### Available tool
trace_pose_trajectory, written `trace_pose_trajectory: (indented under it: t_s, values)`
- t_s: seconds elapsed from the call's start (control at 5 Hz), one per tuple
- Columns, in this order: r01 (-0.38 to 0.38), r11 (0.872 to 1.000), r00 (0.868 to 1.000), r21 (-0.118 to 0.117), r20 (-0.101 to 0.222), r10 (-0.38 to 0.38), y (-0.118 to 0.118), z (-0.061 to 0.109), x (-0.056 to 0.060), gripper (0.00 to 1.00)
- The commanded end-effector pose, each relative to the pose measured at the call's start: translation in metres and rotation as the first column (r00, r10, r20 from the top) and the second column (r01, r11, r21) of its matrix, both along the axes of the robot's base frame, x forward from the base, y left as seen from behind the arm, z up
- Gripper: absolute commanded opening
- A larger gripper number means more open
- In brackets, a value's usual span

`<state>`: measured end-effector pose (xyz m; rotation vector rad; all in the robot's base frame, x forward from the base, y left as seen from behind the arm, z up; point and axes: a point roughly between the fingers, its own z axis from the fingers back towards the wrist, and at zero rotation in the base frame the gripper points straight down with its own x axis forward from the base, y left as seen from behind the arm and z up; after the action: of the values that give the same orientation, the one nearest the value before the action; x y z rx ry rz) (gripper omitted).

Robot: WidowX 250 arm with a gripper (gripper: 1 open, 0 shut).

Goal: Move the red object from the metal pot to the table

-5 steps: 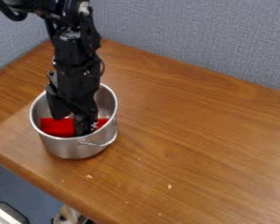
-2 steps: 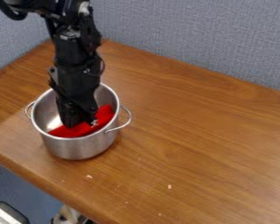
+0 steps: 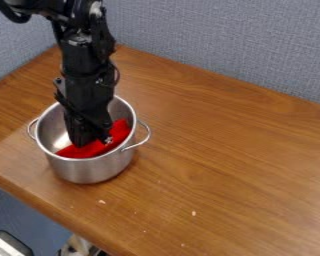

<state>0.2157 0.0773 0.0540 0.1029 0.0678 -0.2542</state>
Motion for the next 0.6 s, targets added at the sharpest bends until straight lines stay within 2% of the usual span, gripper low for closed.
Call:
trace_pose_trajectory:
  t_s: [0.0,0.4]
  values:
    - [-0.033,0.999,0.999,0.010,0.035,0.032,0.006,0.011,0.003,0.00]
    - [-0.073,0.997,0.996,0.008,0.058,0.072,0.006,0.023,0.007,0.00]
